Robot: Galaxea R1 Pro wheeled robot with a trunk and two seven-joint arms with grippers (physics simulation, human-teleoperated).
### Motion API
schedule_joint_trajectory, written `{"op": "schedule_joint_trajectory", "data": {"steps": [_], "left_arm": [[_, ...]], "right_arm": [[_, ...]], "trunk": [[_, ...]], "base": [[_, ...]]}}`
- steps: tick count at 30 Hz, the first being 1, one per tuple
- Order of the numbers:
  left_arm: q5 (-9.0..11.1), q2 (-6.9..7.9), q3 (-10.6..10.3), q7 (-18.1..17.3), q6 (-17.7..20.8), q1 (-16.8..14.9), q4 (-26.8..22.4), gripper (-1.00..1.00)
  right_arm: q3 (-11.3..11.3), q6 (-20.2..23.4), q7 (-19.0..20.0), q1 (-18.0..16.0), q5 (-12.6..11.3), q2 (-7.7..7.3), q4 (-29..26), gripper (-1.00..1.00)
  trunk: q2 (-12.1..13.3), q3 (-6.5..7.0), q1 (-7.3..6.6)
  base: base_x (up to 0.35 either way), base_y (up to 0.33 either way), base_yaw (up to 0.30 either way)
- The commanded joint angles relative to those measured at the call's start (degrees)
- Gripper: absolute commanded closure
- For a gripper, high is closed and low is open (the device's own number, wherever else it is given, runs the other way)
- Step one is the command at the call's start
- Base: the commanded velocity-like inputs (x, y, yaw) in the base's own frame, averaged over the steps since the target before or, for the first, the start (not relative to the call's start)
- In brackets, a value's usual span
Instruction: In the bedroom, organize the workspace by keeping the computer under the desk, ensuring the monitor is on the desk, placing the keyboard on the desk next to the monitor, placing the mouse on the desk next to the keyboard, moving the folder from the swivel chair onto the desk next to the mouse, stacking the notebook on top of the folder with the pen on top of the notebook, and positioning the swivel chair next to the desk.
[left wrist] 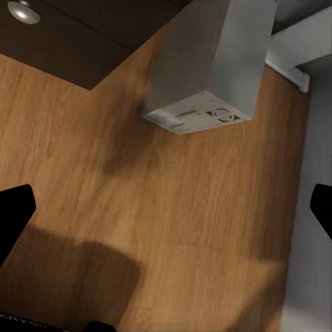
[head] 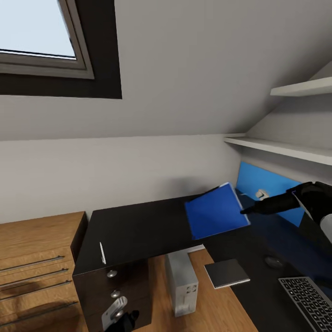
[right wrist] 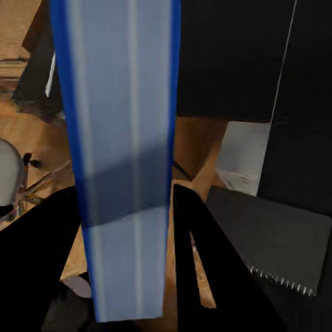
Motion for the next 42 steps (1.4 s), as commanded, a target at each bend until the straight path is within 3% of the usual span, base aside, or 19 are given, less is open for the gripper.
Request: {"op": "schedule_joint_trajectory", "data": {"steps": [1,2,4,9,11,16,22,27,28,31,35,40,42], "left_arm": [[0.25,0.04,-0.14,0.37,0.0,-0.07,-0.04,-1.0],[0.22,0.03,-0.16,0.35,-0.02,-0.06,0.07,-1.0],[0.22,0.04,-0.18,0.29,-0.08,-0.08,0.46,-1.0],[0.37,0.06,-0.24,0.0,-0.06,-0.06,0.79,-1.0],[0.42,0.08,-0.27,-1.2,-0.06,-0.05,0.83,-1.0],[0.43,0.59,-0.26,-5.04,-0.07,0.61,0.83,-1.0],[0.39,1.83,-0.01,-6.09,0.64,3.76,-0.44,-1.0],[0.33,7.5,-0.15,-6.06,1.37,10.24,-6.2,-1.0],[0.32,10.15,-0.04,-6.15,1.12,13.41,-8.79,-1.0],[0.29,13.84,-0.09,-6.21,-0.48,18.76,-12.05,-1.0],[0.24,15.6,-0.19,-6.28,-5.47,22.32,-13.21,-1.0],[0.21,16.1,-0.28,-6.46,-11.85,24.41,-11.23,-1.0],[0.21,16.05,-0.28,-6.44,-12.6,24.58,-10.46,-1.0]], "right_arm": [[0.08,0.71,2.67,-0.58,0.58,0.13,1.28,1.0],[0.22,1.06,6.08,-1.14,0.68,0.51,3.2,1.0],[0.26,1.28,7.71,-1.3,0.69,1.23,4.63,1.0],[0.18,1.49,7.36,-0.6,0.74,3.02,6.53,1.0],[0.29,1.56,6.49,-0.04,0.88,3.35,6.91,1.0],[0.44,1.63,-0.51,2.91,0.97,3.9,7.15,1.0],[0.2,1.09,-4.34,3.94,0.92,4.03,7.2,1.0],[0.02,0.8,-4.96,4.09,0.87,4.0,7.17,1.0],[0.01,0.76,-5.05,4.11,0.88,4.02,7.12,1.0],[0.02,0.72,-5.68,4.13,0.91,4.04,7.1,1.0],[-0.05,0.7,-8.84,4.1,0.77,4.05,7.12,1.0],[-0.27,0.75,-11.0,4.07,0.47,4.06,7.12,1.0],[-0.29,0.76,-11.2,4.06,0.47,4.06,7.14,1.0]], "trunk": [[-0.08,-0.1,0.02],[-0.08,-0.1,0.02],[-0.08,-0.1,0.02],[-0.08,-0.1,0.02],[-0.08,-0.1,0.02],[-0.08,-0.1,0.02],[-0.08,-0.1,0.02],[-0.08,-0.1,0.02],[-0.08,-0.1,0.02],[-0.08,-0.1,0.02],[-0.08,-0.1,0.02],[-0.08,-0.1,0.02],[-0.08,-0.1,0.02]], "base": [[0.0,0.0,0.0],[0.0,0.0,0.0],[0.0,0.0,0.0],[0.0,0.0,0.0],[0.004,-0.003,0.0],[0.145,-0.095,0.0],[0.135,-0.092,0.0],[0.025,-0.017,0.0],[0.01,-0.007,0.0],[0.006,-0.004,0.0],[0.002,-0.001,0.0],[0.063,-0.042,0.0],[0.196,-0.152,0.0]]}}
